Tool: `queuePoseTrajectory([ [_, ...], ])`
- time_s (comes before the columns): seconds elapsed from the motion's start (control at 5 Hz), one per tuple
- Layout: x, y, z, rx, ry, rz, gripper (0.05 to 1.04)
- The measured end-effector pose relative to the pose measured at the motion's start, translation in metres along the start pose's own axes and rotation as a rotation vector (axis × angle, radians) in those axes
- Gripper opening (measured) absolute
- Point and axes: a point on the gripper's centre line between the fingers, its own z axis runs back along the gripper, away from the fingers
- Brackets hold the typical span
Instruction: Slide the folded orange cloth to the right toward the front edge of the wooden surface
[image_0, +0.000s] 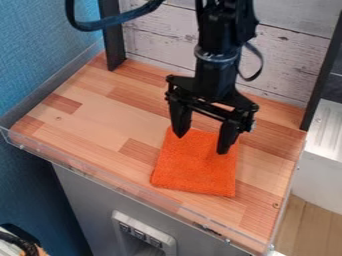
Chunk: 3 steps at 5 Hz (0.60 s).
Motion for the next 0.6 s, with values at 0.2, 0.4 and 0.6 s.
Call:
queuePoseTrajectory([
  [0.2, -0.005, -0.009, 0.02, -0.003, -0.023, 0.007, 1.001],
  [0.4, -0.009, -0.016, 0.033, -0.001, -0.038, 0.009, 0.997],
  [0.6, -0.013, -0.02, 0.044, -0.008, -0.066, 0.014, 0.999],
])
